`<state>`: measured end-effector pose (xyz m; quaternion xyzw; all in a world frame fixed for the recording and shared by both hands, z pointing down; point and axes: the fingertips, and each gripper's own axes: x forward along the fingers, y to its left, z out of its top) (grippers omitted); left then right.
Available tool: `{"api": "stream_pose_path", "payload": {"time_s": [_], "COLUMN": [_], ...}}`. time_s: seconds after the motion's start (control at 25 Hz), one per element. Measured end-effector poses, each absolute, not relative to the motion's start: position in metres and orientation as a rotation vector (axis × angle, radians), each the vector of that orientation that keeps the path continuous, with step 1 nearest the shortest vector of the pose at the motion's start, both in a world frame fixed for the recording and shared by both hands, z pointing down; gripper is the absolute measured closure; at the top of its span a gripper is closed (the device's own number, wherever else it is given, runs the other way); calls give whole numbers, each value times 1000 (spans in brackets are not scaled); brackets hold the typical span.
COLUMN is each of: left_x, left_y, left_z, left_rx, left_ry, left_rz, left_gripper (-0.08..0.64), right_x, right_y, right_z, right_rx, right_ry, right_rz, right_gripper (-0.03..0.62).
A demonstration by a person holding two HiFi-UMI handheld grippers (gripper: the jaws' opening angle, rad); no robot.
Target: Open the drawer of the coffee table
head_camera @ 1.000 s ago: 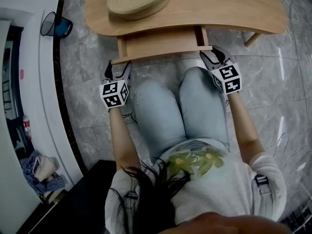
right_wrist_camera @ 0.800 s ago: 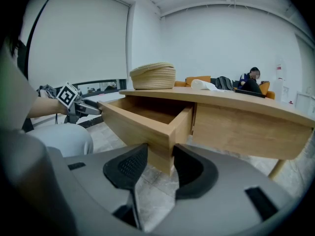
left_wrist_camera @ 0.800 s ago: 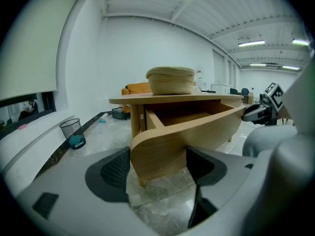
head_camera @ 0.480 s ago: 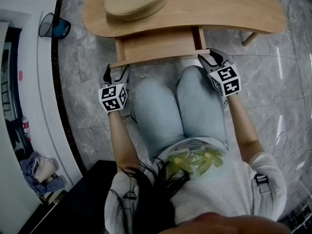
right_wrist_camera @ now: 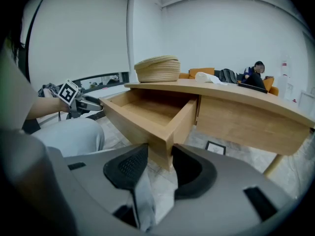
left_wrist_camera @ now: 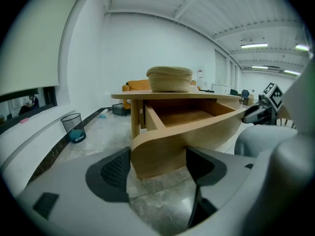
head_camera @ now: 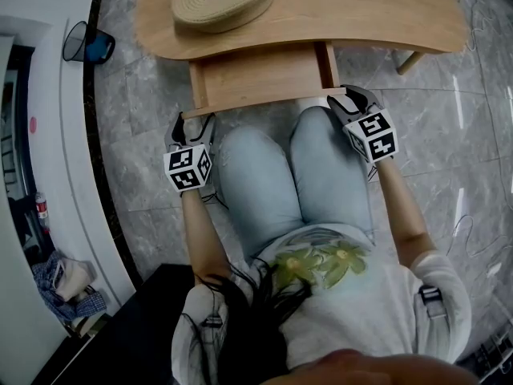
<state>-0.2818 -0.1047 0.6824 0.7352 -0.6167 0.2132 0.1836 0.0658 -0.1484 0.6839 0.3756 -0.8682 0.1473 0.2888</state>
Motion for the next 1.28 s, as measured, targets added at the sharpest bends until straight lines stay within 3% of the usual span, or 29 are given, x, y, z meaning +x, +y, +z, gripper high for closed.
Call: {"api": "stream_pose_path", "payload": {"time_s": [1.0, 1.28], "left_x": [-275, -277], "left_y": [-76, -75], "left_z": [687, 646], "left_rx": [2075, 2120], "left_ry": [-1741, -1803], "left_rz": [634, 527], "left_gripper": [195, 195], "right_x": [76, 84], "right_y": [-128, -125], "right_z": [689, 656], "right_rx": [997, 1052], "right_ry": [-2290, -2352], "right_rz": [468, 472], "right_gripper": [425, 428]}}
